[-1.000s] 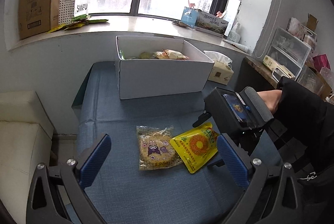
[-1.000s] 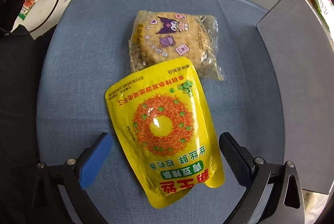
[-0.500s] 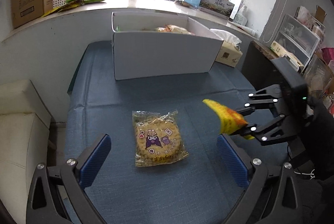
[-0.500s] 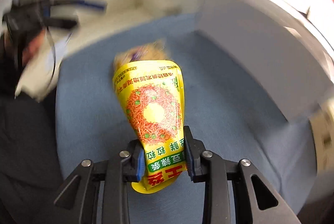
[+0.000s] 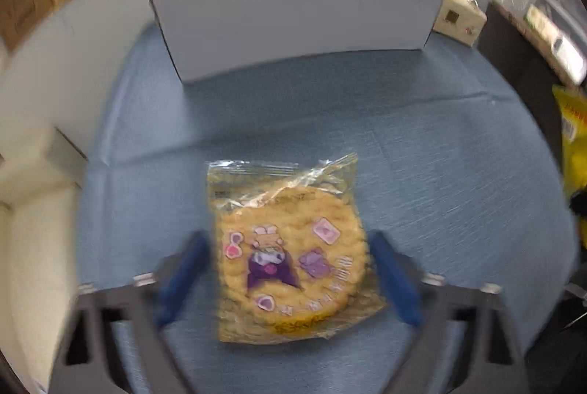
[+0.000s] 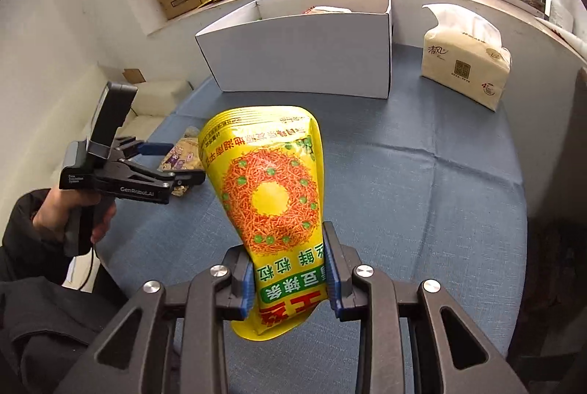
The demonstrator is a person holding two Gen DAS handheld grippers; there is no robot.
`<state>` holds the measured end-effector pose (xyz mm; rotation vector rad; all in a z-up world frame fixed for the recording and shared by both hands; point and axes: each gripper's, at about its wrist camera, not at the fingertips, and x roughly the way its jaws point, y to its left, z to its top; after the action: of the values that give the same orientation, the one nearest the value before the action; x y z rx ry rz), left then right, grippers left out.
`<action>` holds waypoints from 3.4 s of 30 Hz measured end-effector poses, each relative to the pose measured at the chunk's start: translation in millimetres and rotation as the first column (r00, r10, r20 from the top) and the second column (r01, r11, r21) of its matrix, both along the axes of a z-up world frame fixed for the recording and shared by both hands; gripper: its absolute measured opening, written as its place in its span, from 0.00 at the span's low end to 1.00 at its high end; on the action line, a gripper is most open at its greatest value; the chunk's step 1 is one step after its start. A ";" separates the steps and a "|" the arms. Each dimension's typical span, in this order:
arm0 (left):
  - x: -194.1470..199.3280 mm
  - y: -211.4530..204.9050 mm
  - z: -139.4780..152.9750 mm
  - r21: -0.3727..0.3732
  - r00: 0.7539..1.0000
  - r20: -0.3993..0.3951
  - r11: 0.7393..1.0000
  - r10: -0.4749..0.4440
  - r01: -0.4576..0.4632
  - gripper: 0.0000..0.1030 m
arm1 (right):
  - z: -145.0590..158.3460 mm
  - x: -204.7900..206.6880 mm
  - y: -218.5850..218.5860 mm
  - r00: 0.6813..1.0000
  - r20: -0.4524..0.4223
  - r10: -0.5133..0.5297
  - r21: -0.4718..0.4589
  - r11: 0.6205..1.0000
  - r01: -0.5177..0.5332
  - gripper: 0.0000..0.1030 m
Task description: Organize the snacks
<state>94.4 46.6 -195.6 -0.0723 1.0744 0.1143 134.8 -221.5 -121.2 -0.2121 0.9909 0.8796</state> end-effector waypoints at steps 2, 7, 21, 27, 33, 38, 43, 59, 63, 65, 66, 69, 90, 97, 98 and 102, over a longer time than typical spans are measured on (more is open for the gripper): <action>-3.6 -0.5 2.7 -0.013 1.000 0.013 1.000 0.001 -0.001 0.74 | -2.5 1.0 10.3 1.000 -0.010 0.004 0.006 1.000 -0.004 0.32; -26.0 2.0 47.3 -0.043 0.982 0.187 0.999 0.021 -0.013 0.74 | -9.3 -5.9 19.5 1.000 0.024 -0.012 0.039 0.999 0.012 0.32; 40.7 43.1 215.2 -0.004 0.843 0.537 1.000 -0.016 0.022 0.74 | 107.1 86.5 96.4 0.969 0.191 -0.158 0.227 0.967 0.113 0.32; 123.8 78.7 205.1 -0.023 0.885 0.464 0.999 0.043 -0.036 0.74 | 116.6 156.1 146.0 0.956 0.195 -0.221 0.164 0.968 0.190 0.32; 182.4 86.4 155.3 -0.013 0.929 0.365 0.998 0.055 -0.054 0.81 | 92.0 214.4 172.7 0.964 0.127 -0.234 0.099 0.970 0.223 0.59; 192.2 94.5 132.6 -0.027 0.944 0.315 0.995 0.098 -0.095 1.00 | 74.3 234.0 171.8 0.935 0.172 -0.309 0.037 0.951 0.307 1.00; 177.6 88.6 133.4 0.003 0.927 0.359 0.993 0.109 -0.117 1.00 | 74.4 230.3 159.1 0.935 0.172 -0.311 0.084 0.950 0.301 1.00; 46.4 31.7 183.1 0.038 0.887 0.457 0.995 0.061 -0.088 1.00 | 123.0 81.9 110.0 0.879 0.413 -0.238 0.184 0.967 0.176 1.00; 1.9 14.6 183.1 0.018 0.882 0.469 0.997 0.058 -0.075 1.00 | 118.1 48.7 87.7 0.915 0.342 -0.215 0.212 0.966 0.148 1.00; -18.2 5.7 180.3 0.021 0.884 0.464 0.997 0.053 -0.071 1.00 | 115.4 31.4 78.4 0.915 0.348 -0.205 0.205 0.969 0.139 1.00; -27.9 2.5 178.6 0.013 0.885 0.462 0.997 0.057 -0.071 1.00 | 114.3 23.5 73.6 0.915 0.349 -0.202 0.206 0.969 0.135 1.00; -53.4 -4.5 173.2 -0.054 0.890 0.451 0.997 0.073 -0.054 1.00 | 112.7 -1.6 57.6 0.910 0.357 -0.212 0.224 0.965 0.137 1.00; -83.5 -43.3 177.5 -0.052 0.891 0.453 0.999 0.023 0.001 1.00 | 102.3 -55.6 28.9 0.922 0.311 -0.232 0.251 0.955 0.156 1.00; -84.1 -43.2 177.8 -0.053 0.891 0.453 0.999 0.019 0.005 1.00 | 100.6 -57.1 31.1 0.926 0.303 -0.226 0.251 0.956 0.151 1.00; -84.0 -43.3 177.8 -0.053 0.891 0.454 0.999 0.019 0.006 1.00 | 100.6 -56.8 31.6 0.927 0.302 -0.225 0.251 0.956 0.150 1.00; -83.1 -43.2 178.2 -0.050 0.890 0.455 0.999 0.015 0.009 1.00 | 101.3 -56.7 31.9 0.927 0.306 -0.218 0.248 0.958 0.143 1.00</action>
<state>11.3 3.4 -17.4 -0.1396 0.6051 0.0674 78.1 -189.6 -19.9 -0.0714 0.5818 0.7466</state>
